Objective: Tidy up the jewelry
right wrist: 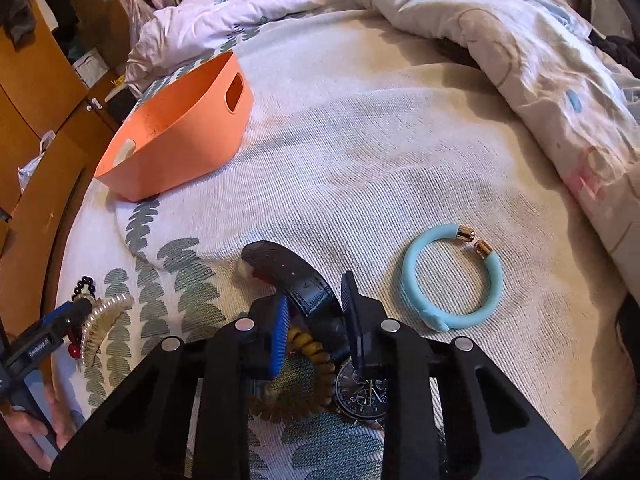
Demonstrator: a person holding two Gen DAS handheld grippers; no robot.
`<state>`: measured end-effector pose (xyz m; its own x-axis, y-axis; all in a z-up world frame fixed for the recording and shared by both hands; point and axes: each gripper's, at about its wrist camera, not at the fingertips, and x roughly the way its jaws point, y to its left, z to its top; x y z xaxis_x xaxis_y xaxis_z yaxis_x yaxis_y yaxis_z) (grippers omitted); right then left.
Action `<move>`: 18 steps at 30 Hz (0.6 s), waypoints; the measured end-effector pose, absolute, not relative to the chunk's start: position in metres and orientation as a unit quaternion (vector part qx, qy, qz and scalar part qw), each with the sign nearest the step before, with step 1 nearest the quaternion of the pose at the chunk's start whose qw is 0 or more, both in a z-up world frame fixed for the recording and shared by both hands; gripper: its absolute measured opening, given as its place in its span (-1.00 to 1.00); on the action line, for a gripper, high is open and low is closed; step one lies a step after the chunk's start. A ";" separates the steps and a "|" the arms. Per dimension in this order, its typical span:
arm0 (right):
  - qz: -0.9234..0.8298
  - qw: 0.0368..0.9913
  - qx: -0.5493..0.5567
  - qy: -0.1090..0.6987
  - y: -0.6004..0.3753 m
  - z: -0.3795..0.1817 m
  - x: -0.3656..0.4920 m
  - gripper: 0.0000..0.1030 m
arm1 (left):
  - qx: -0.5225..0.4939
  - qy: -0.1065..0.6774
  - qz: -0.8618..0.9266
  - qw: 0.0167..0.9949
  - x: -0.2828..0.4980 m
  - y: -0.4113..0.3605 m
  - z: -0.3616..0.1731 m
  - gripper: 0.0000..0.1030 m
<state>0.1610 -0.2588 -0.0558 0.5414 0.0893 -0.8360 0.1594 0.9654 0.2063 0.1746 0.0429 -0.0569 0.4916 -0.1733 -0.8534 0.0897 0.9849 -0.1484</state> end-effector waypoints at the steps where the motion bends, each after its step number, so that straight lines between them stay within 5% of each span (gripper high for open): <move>1: -0.021 0.869 0.127 0.478 -0.258 -0.055 0.160 -0.51 | -0.042 0.499 -0.079 0.862 0.174 0.042 -0.056 -0.15; 9: -0.022 0.875 0.129 0.466 -0.256 -0.043 0.155 -0.57 | -0.049 0.499 -0.082 0.861 0.171 0.041 -0.053 -0.46; 10: -0.022 0.877 0.130 0.462 -0.256 -0.040 0.154 -0.57 | -0.055 0.500 -0.086 0.860 0.172 0.042 -0.052 -0.65; 18: -0.022 0.881 0.143 0.451 -0.265 -0.027 0.149 -0.68 | -0.069 0.496 -0.087 0.861 0.170 0.047 -0.044 -0.71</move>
<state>0.1495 -0.2649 -0.0270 0.5924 0.0906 -0.8005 0.1677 0.9580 0.2325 0.1701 0.0469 -0.0435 0.4928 -0.2180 -0.8424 0.0815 0.9754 -0.2048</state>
